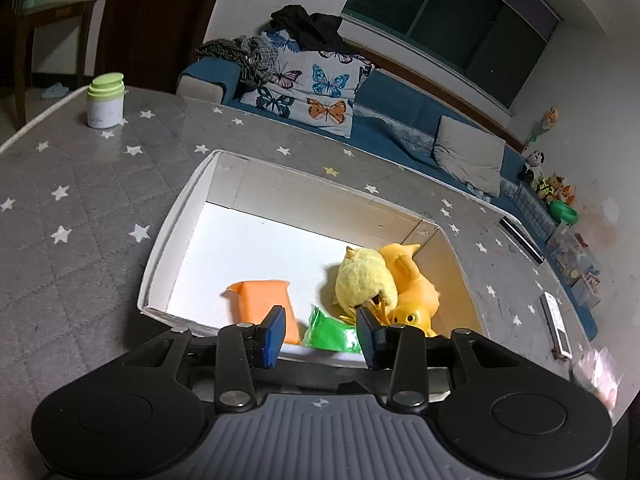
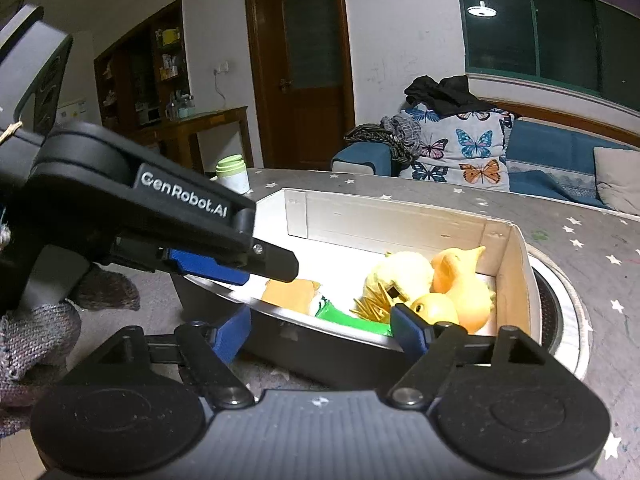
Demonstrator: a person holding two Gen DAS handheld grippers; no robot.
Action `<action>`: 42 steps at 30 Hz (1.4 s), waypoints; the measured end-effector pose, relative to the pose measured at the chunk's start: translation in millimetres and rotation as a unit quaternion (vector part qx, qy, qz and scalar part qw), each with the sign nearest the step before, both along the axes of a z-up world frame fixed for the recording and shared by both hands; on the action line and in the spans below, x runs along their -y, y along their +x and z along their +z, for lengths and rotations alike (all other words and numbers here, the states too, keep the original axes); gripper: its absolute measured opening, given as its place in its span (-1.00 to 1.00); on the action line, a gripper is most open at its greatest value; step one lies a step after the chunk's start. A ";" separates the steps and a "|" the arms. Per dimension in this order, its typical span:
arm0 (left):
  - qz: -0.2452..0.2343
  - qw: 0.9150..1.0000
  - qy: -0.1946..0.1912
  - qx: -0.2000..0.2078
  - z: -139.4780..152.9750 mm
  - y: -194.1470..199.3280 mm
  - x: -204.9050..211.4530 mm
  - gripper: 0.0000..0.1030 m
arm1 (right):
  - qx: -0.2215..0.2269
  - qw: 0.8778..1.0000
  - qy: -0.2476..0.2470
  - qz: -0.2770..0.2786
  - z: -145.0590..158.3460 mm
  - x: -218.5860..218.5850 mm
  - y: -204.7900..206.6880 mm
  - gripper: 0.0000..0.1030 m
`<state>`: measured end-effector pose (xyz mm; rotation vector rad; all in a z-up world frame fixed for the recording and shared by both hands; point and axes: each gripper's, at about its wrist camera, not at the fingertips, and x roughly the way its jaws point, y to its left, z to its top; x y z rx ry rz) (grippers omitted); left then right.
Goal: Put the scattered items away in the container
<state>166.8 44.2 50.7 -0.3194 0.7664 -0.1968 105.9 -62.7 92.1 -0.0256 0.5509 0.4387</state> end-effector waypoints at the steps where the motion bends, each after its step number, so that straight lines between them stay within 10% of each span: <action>1: 0.000 1.000 0.003 0.003 0.4 -2.5 0.5 -0.20 | 0.001 1.000 0.000 -0.001 0.3 0.4 -2.1 0.63; 18: -0.002 0.994 0.082 0.068 6.0 -43.4 14.5 -0.20 | 0.015 1.000 0.009 -0.017 7.7 10.2 -33.2 1.00; 42: 0.009 0.982 0.166 0.090 -8.0 -76.6 32.0 -0.20 | -0.003 0.999 -0.005 -0.052 -2.6 13.3 -57.5 1.00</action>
